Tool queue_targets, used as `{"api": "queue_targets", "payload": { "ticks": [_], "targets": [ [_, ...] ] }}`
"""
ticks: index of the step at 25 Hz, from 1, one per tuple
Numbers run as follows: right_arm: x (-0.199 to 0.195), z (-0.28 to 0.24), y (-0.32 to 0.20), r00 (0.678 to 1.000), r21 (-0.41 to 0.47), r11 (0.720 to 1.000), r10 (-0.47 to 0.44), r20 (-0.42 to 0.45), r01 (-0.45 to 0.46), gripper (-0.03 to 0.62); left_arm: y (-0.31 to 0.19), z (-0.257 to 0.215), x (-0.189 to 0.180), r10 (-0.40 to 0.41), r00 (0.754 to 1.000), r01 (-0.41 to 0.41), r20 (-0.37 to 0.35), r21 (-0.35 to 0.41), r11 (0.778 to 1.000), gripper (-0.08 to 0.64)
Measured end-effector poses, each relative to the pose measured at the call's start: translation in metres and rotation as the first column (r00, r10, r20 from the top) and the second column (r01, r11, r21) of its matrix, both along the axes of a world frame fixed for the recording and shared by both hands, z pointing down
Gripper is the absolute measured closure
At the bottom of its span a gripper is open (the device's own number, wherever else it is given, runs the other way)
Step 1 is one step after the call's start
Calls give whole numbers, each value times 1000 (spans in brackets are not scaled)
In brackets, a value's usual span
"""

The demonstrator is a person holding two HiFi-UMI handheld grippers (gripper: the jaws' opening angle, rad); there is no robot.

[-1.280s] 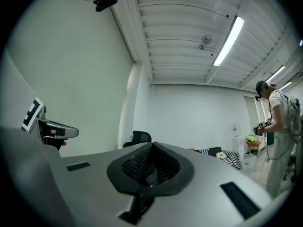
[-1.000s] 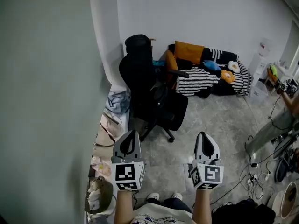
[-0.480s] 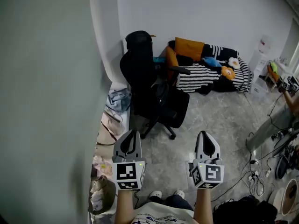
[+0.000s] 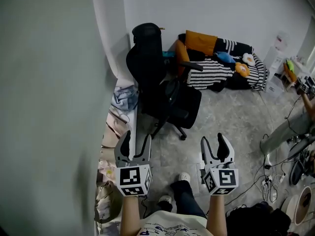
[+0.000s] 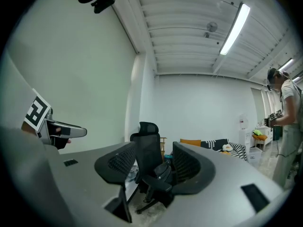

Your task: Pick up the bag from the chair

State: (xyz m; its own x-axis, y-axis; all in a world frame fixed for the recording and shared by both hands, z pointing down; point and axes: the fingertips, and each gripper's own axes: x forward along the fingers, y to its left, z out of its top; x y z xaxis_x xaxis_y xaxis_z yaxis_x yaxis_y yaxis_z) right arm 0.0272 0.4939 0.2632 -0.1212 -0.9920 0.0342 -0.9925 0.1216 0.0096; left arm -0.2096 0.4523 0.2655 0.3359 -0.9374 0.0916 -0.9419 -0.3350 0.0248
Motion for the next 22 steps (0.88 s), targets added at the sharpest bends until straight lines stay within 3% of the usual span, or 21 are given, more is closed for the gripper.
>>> {"api": "queue_targets", "payload": {
  "ticks": [9, 22],
  "targets": [
    [17, 13, -70, 999, -16, 999, -35, -3, 35, 327, -60, 14, 11, -37, 999, 37, -3, -23, 999, 296],
    [72, 17, -262, 990, -35, 989, -142, -18, 142, 321, -225, 19, 71, -124, 992, 124, 8, -34, 992, 296]
  ]
}}
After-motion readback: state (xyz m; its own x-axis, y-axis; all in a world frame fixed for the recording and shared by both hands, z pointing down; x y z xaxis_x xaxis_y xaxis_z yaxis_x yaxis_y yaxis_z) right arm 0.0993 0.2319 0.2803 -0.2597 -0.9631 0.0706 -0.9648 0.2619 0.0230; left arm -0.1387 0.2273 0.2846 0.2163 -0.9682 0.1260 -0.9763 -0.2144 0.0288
